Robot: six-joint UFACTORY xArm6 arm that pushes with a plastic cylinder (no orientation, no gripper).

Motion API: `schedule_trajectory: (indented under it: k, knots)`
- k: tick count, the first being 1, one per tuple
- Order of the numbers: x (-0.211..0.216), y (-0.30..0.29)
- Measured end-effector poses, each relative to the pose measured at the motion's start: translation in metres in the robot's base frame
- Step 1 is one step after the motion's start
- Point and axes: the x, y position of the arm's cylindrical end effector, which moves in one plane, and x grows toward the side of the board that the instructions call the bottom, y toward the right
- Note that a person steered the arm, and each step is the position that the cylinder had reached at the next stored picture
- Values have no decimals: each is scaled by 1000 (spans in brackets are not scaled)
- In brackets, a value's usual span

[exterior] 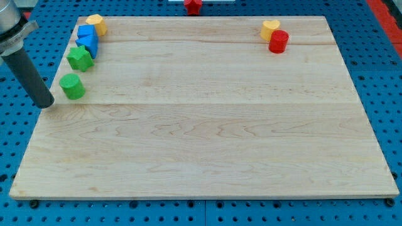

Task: Move the green circle closer to the green star

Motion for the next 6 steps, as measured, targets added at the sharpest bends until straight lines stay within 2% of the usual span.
schedule_trajectory:
  k: [1, 6]
  knots:
    - [0, 29]
    - [-39, 34]
